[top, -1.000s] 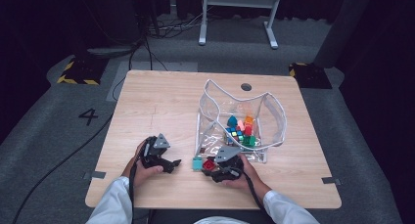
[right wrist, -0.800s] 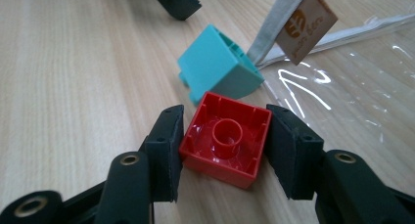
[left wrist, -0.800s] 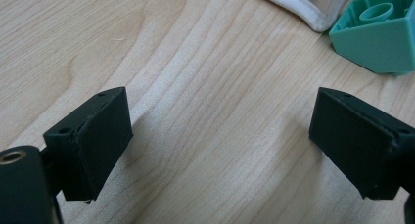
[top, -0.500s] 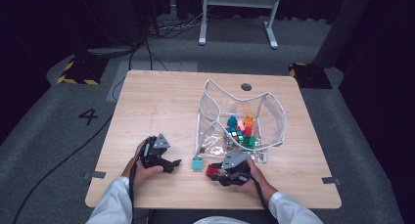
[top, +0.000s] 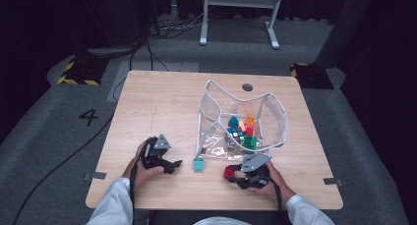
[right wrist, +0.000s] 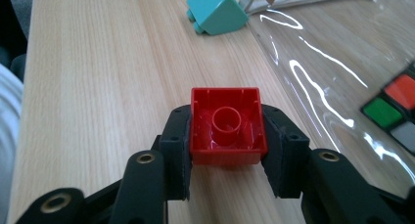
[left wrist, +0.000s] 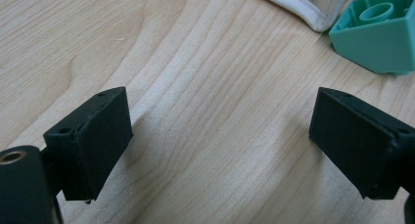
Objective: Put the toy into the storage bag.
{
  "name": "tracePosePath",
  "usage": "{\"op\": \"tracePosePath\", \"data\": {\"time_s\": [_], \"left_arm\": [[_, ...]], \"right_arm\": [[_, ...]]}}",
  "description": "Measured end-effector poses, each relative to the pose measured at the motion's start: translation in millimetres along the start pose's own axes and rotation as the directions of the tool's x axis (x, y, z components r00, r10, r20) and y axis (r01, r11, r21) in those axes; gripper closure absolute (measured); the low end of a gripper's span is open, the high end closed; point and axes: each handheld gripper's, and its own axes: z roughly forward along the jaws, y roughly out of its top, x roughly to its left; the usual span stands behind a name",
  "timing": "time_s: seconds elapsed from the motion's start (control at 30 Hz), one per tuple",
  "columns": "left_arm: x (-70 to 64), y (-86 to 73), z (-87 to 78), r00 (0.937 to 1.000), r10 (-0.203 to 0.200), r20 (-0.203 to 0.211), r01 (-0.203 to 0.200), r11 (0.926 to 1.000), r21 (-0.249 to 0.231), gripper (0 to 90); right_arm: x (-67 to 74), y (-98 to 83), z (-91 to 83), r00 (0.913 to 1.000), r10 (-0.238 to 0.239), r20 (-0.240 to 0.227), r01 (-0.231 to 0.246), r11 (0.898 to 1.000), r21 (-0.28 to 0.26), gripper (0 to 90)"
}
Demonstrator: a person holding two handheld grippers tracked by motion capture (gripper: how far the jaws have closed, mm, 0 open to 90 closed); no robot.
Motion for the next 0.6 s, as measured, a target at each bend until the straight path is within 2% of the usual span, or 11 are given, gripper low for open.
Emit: {"op": "tracePosePath", "data": {"time_s": [0.1, 0.17, 0.23, 0.27, 0.4, 0.5, 0.6], "left_arm": [[-0.1, 0.0, 0.0, 1.0, 0.0, 0.0, 0.0, 1.0, 0.0, 8.9], [0.0, 0.0, 0.0, 1.0, 0.0, 0.0, 0.0, 1.0, 0.0, 8.9], [-0.3, -0.1, 0.0, 1.0, -0.004, -0.001, 0.004, 1.0, -0.001, 8.9], [0.0, 0.0, 0.0, 1.0, 0.0, 0.0, 0.0, 1.0, 0.0, 8.9], [0.0, 0.0, 0.0, 1.0, 0.0, 0.0, 0.0, 1.0, 0.0, 8.9], [0.0, 0.0, 0.0, 1.0, 0.0, 0.0, 0.0, 1.0, 0.0, 8.9], [0.0, 0.0, 0.0, 1.0, -0.001, 0.0, 0.001, 1.0, 0.0, 8.9]], "right_arm": [[-1.9, -7.3, -10.5, 0.9999, -0.006, 0.014, 0.006, 1.0, 0.006, 59.2], [-6.0, -11.8, -16.2, 0.9992, -0.034, 0.019, 0.034, 0.999, -0.017, 59.2], [-8.5, -18.1, -25.3, 0.9992, -0.018, 0.035, 0.018, 1.0, -0.011, 59.2], [-7.8, -21.1, -29.9, 0.9987, 0.012, 0.051, -0.012, 1.0, 0.005, 59.3], [-11.1, -32.9, -46.8, 0.9946, 0.038, 0.096, -0.039, 0.999, 0.01, 59.2], [-14.8, -42.5, -58.4, 0.9917, 0.044, 0.121, -0.041, 0.999, -0.032, 59.2], [-16.8, -52.2, -70.5, 0.9868, 0.074, 0.144, -0.07, 0.997, -0.032, 59.2]]}}
